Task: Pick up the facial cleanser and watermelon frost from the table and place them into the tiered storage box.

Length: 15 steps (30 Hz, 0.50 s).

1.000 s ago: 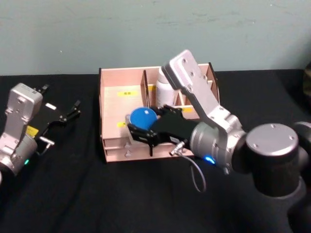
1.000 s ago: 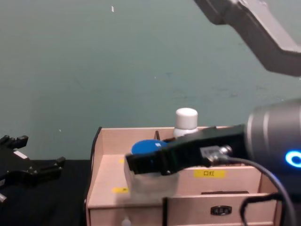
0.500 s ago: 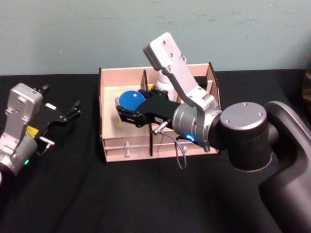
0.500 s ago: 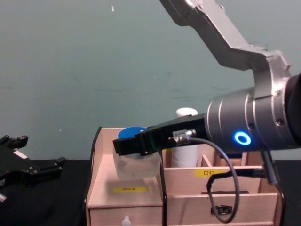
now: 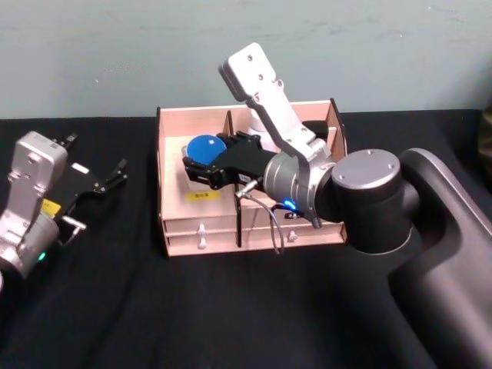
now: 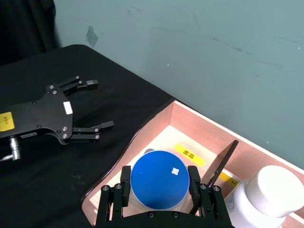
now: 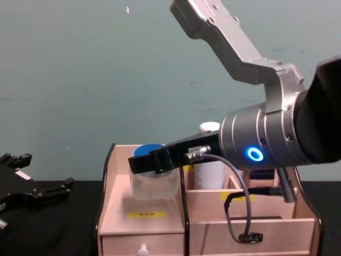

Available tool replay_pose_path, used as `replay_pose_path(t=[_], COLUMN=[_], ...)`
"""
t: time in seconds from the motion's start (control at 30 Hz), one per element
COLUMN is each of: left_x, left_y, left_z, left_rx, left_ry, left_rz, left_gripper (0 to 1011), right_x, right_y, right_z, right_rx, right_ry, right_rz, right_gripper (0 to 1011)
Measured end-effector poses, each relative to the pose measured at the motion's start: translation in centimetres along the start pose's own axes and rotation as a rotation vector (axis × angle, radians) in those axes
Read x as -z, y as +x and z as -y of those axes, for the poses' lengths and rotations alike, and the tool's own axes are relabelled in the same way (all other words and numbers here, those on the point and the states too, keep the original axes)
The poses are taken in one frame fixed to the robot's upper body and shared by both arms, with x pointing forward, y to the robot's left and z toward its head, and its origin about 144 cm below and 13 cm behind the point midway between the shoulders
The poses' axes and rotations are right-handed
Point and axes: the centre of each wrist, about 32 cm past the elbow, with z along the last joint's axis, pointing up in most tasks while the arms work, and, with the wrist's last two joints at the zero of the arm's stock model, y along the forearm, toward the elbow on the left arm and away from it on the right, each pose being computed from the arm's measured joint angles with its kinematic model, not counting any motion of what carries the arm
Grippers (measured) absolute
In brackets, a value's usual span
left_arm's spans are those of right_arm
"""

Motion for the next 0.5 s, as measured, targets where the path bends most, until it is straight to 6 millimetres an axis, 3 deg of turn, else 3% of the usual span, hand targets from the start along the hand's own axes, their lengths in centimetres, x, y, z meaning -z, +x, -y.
replay_pose_path(t=[0.5], left_x=[0.0], left_y=[0.0], left_z=[0.0], left_rx=[0.000], left_ry=[0.000], left_rz=[0.000], left_gripper=[1001], right_x=[0.1], right_y=[0.4], right_z=[-1.6], right_rx=[0.004], right_ry=[-0.014], right_rz=[-0.005], right_gripper=[728])
